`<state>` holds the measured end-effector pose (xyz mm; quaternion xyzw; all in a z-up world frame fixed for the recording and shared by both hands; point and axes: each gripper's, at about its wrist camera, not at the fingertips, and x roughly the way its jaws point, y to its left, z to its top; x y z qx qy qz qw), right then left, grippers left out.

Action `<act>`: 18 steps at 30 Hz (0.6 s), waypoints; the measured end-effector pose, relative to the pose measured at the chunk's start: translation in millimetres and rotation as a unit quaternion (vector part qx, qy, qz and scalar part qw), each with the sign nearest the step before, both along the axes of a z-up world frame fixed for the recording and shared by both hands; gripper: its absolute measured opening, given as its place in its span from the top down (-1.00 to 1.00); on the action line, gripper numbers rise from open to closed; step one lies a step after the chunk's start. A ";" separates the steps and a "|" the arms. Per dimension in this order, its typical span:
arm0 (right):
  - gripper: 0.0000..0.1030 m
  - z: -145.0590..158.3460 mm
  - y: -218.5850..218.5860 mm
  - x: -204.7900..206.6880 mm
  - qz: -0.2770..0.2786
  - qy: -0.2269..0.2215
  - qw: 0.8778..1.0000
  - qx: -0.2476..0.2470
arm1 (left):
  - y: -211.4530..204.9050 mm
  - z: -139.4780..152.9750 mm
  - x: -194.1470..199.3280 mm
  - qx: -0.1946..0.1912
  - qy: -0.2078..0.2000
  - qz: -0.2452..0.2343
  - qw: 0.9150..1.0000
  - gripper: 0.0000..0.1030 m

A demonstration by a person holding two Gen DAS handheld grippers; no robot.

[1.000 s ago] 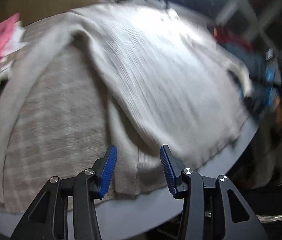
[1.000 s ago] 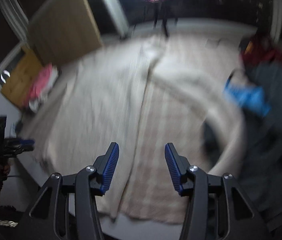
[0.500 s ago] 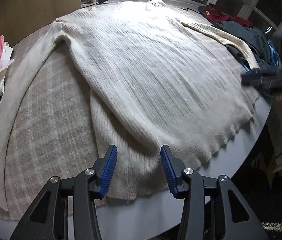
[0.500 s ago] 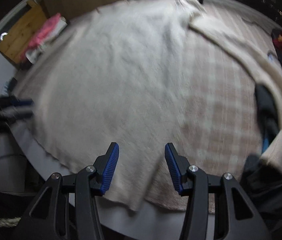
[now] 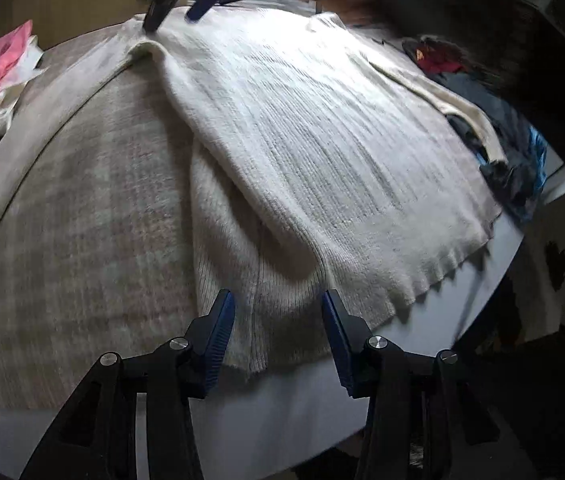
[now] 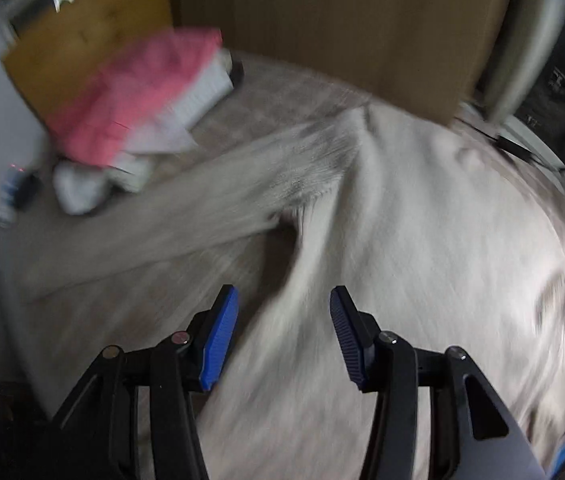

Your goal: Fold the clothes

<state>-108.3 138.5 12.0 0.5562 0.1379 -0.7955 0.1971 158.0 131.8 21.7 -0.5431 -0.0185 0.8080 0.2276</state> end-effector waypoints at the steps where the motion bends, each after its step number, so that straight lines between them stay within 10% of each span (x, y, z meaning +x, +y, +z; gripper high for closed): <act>1: 0.08 -11.4 -8.4 -9.7 0.002 -0.007 1.000 0.022 | -1.2 0.3 1.4 0.005 0.000 0.004 1.000 0.16; 4: 0.17 -37.4 -20.4 -28.6 0.000 -0.024 0.998 0.065 | -10.1 0.6 4.7 0.008 0.002 0.013 1.000 0.16; 7: 0.83 -39.9 -14.6 -32.2 -0.001 -0.034 0.998 0.043 | -15.1 -2.3 4.7 0.012 0.002 0.017 1.000 0.16; 16: 0.87 -1.9 37.4 -38.5 -0.043 -0.062 0.992 -0.105 | -5.5 -8.7 0.7 -0.003 0.008 -0.006 1.000 0.21; 18: 0.87 4.3 44.7 -41.4 -0.055 -0.071 0.986 -0.137 | -9.2 -8.3 -1.8 0.001 0.002 0.000 1.000 0.60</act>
